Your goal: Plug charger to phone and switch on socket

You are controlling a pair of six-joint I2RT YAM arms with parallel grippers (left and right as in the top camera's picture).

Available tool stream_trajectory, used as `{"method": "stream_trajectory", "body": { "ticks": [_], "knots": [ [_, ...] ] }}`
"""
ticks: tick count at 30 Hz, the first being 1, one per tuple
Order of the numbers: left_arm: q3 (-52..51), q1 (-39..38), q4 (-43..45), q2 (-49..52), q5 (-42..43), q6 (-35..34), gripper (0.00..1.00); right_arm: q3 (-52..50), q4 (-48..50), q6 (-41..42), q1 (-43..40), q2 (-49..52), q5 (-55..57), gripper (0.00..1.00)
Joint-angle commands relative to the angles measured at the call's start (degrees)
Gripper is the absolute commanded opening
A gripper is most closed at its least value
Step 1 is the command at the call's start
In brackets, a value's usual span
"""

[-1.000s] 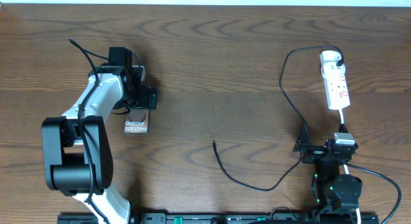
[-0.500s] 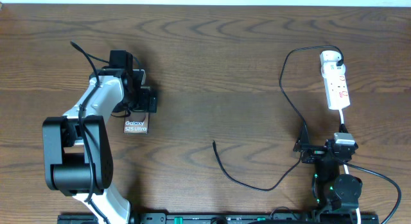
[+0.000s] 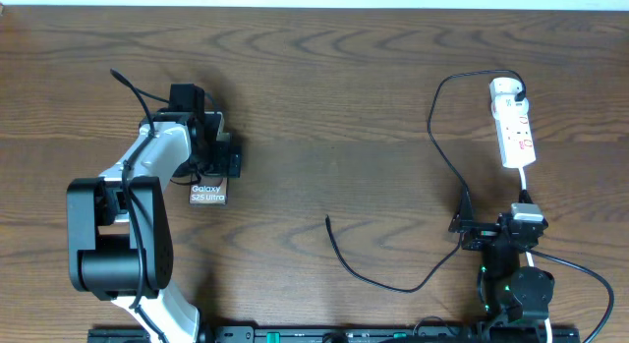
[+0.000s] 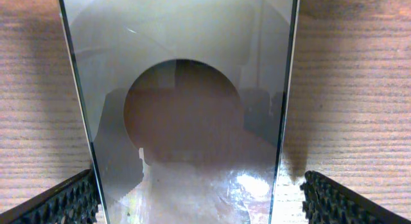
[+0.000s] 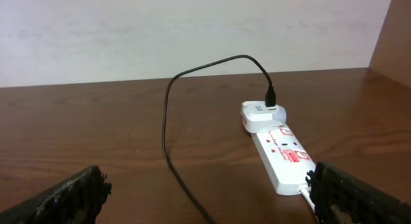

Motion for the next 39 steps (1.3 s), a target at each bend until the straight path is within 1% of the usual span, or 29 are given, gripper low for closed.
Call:
{"method": "stream_trajectory", "body": {
  "ticks": [1,9,15,21,39],
  "knots": [
    [-0.81,0.2,0.02,0.48,-0.28,1.66,0.98,-0.04,-0.24,-0.7,-0.33,-0.35,-0.07,0.99],
    [-1.31,0.2,0.11,0.48,-0.48,2.05,0.98,-0.04,-0.22,-0.7,-0.33,-0.35,-0.07,0.99],
    [-1.49,0.2,0.02,0.48,-3.74,1.97,0.98,-0.04,-0.22,-0.7,-0.33,-0.35,-0.07,0.99],
    [-1.57,0.17,0.04,0.48,-3.74,0.87,0.98,-0.04,-0.24,-0.7,-0.33,-0.35,-0.07,0.99],
    [-1.57,0.13,0.13,0.48,-3.76,0.68,0.98,-0.04,-0.24,-0.7,-0.33,-0.35,-0.07,0.99]
  ]
}}
